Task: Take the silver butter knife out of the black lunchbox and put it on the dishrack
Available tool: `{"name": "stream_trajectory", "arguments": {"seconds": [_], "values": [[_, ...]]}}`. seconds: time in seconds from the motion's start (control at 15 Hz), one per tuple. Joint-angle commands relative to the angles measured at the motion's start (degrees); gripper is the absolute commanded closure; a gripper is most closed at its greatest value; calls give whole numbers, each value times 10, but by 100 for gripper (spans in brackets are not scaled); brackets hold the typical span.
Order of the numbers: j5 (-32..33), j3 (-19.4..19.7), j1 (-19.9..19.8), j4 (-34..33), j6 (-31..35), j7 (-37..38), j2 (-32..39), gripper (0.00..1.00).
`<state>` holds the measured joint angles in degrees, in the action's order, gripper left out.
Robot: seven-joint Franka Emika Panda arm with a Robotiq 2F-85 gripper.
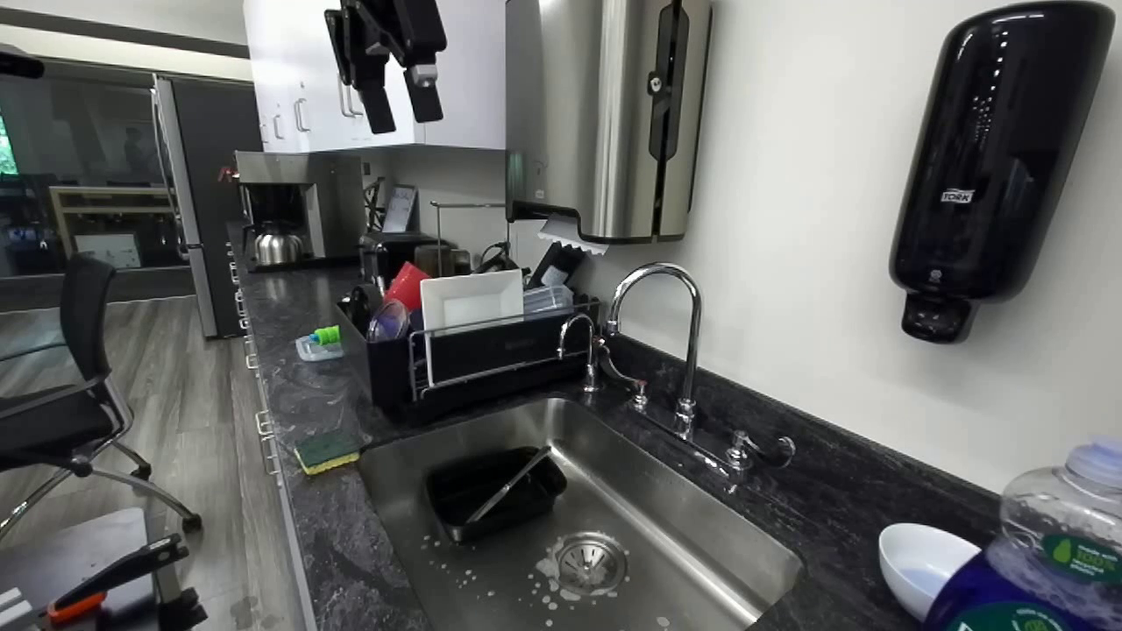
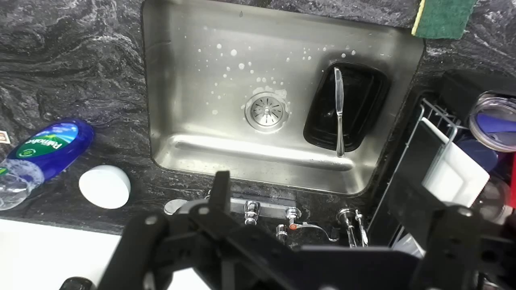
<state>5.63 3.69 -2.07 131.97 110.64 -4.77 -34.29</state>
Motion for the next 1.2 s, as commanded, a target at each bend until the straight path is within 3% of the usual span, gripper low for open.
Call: {"name": "stream_trajectory", "arguments": {"seconds": [0.0,0.6,1.13], "values": [[-1,-1,-1,-1,-1,-1,1,0],[-1,-1,-1,-1,-1,-1,1,0],[-24,27,7,67,105,-32,20,0]]}}
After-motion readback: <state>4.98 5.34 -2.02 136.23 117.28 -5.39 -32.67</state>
